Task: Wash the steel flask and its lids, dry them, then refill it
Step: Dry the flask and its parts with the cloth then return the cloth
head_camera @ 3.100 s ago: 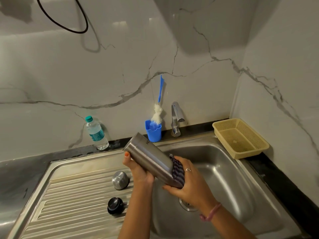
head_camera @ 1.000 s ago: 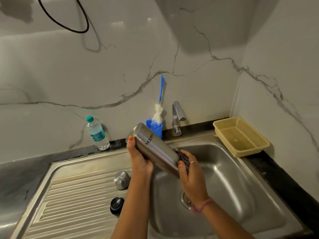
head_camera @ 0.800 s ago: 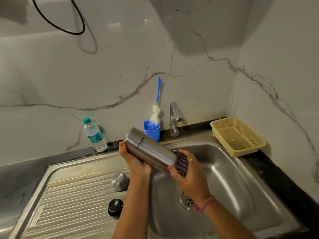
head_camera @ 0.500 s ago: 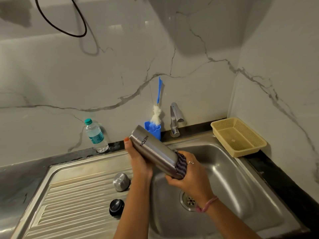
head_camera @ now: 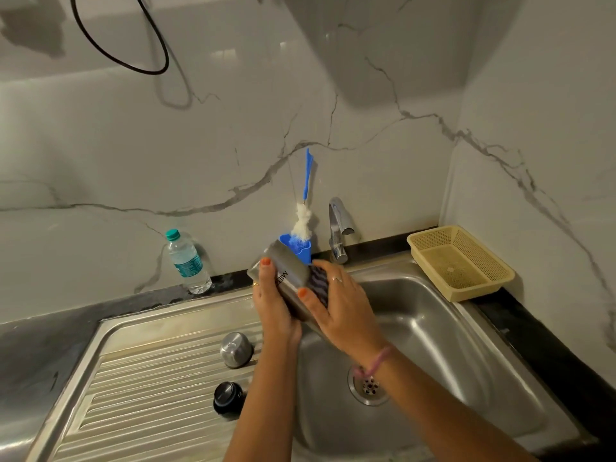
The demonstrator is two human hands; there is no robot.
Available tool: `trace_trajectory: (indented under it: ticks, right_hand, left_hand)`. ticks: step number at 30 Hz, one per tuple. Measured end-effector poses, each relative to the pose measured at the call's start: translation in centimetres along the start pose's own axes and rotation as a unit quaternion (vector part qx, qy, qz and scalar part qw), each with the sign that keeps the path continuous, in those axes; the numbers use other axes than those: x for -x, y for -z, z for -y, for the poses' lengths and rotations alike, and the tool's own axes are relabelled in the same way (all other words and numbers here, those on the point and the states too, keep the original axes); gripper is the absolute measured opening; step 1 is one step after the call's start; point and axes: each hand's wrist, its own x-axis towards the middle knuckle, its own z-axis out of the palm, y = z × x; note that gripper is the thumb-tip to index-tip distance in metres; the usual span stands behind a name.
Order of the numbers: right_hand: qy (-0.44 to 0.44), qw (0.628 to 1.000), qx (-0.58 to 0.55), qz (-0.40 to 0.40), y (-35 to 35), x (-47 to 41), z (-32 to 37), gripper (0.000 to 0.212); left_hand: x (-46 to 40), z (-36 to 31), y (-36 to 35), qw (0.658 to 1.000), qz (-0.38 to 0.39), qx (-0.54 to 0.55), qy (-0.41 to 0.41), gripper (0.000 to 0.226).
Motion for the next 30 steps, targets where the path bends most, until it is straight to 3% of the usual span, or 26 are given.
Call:
trace_trajectory:
  ticks: [2, 6, 10, 12, 15, 18, 20, 25, 30]
  right_hand:
    - [0.004, 0.999, -0.036, -0.023, -0.2, -2.3, 1.8, 0.078]
    - [0.043, 0.999, -0.005, 0.001, -0.1, -5.7, 4.3, 0.084]
    - [0.048, 0.997, -0.058, 0.004, -0.6, -4.2, 3.0, 0.067]
    - [0.031, 0.998, -0.053, 0.006, -0.9, -2.2, 1.3, 0.064]
    - [-0.023, 0.997, -0.07, 0.023, -1.2, 1.5, -2.3, 0.055]
    - [-0.102, 0.989, -0.103, 0.032, -1.5, 3.5, -4.2, 0.05]
    - [-0.128, 0.988, -0.089, 0.016, -1.5, 2.8, -3.4, 0.05]
    - [-0.085, 0.991, -0.089, -0.056, -1.4, -3.2, 2.1, 0.046]
    - [-0.026, 0.994, -0.023, -0.108, -1.8, -4.6, 3.7, 0.067]
  left_hand:
    - [0.6, 0.7, -0.4, 0.999, 0.038, -0.015, 0.009, 0.032]
    - [0.7, 2.1, -0.4, 0.996, 0.067, 0.018, 0.051, 0.056]
    - [0.1, 1.4, 0.4, 0.996, 0.073, 0.044, 0.018, 0.058]
    - [0.0, 0.7, 0.7, 0.997, 0.042, 0.052, 0.027, 0.063]
    - [-0.2, 0.3, 1.7, 0.998, -0.005, 0.03, 0.051, 0.049]
    - [-0.3, 0.6, 2.2, 0.998, 0.003, 0.004, 0.065, 0.066]
    - [-0.2, 0.8, 2.2, 0.997, 0.014, 0.005, 0.072, 0.057]
    - [-0.1, 1.6, 1.3, 0.994, 0.097, -0.025, 0.042, 0.076]
    - [-2.1, 0.9, 1.1, 0.987, 0.158, 0.006, 0.022, 0.072]
